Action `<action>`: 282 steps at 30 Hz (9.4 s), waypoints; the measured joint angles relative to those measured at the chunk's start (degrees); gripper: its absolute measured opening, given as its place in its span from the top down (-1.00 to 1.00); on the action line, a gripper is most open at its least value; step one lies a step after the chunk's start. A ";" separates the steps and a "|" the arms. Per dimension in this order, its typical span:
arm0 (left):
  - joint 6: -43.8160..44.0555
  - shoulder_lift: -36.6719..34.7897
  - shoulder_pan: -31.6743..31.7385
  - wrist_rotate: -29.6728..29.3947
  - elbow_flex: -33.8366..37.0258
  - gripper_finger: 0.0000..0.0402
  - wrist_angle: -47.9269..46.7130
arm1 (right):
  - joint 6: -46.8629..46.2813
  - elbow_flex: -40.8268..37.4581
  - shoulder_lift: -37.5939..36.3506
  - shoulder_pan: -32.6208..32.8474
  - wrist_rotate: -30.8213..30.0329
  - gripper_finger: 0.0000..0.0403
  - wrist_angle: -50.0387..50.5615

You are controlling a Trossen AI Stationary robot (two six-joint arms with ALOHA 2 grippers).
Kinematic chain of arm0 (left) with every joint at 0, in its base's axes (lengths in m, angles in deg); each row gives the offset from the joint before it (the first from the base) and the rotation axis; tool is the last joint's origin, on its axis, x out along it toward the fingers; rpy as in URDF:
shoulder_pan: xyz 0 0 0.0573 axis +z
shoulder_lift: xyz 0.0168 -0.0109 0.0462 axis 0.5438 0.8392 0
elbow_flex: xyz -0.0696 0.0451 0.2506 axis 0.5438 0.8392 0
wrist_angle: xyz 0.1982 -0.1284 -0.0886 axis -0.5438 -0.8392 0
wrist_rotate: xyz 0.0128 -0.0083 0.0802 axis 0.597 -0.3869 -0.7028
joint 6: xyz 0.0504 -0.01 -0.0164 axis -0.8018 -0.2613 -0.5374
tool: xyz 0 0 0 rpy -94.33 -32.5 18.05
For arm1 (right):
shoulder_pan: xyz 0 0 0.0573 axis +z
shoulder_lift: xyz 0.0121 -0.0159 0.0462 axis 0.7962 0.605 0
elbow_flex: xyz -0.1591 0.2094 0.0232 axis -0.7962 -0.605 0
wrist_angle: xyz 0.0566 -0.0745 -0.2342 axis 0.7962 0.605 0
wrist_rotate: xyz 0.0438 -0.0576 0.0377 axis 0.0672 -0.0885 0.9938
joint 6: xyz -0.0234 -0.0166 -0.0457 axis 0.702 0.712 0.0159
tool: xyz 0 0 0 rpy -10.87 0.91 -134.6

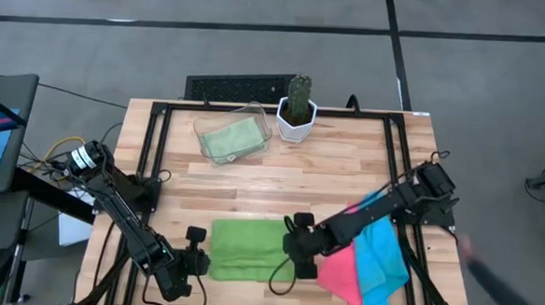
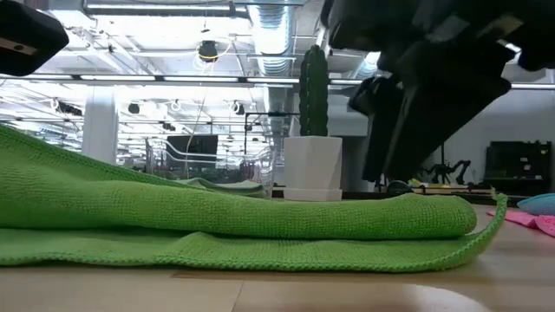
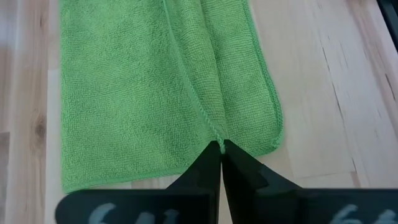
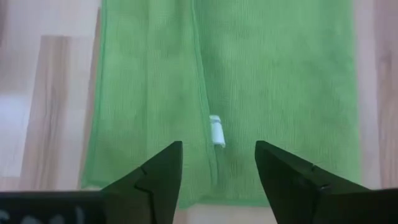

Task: Fold microfiber towels
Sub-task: Fold the green microfiber towel

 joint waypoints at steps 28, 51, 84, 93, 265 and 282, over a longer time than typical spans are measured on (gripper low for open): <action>-0.25 0.02 0.20 0.02 0.02 0.99 -0.43 | 0.64 1.23 3.07 2.83 2.05 0.91 1.07; 3.38 -0.01 1.01 -11.44 -7.30 0.99 -20.76 | -7.40 14.15 3.08 11.68 -27.56 0.96 16.64; -7.26 -1.65 18.33 -34.20 -2.56 0.99 -34.56 | -6.95 9.00 -0.28 -2.14 -47.56 0.95 33.49; 1.62 -1.66 16.45 -30.16 -2.58 0.99 -32.22 | -9.27 9.03 0.38 3.38 -45.78 0.95 29.02; 2.45 9.42 1.70 -12.19 7.81 1.00 26.50 | -16.39 -13.28 8.96 16.10 -26.37 0.58 -34.67; -10.70 4.63 6.86 -27.17 8.02 1.00 24.35 | 1.46 -20.02 -5.95 8.78 -36.45 0.67 -39.61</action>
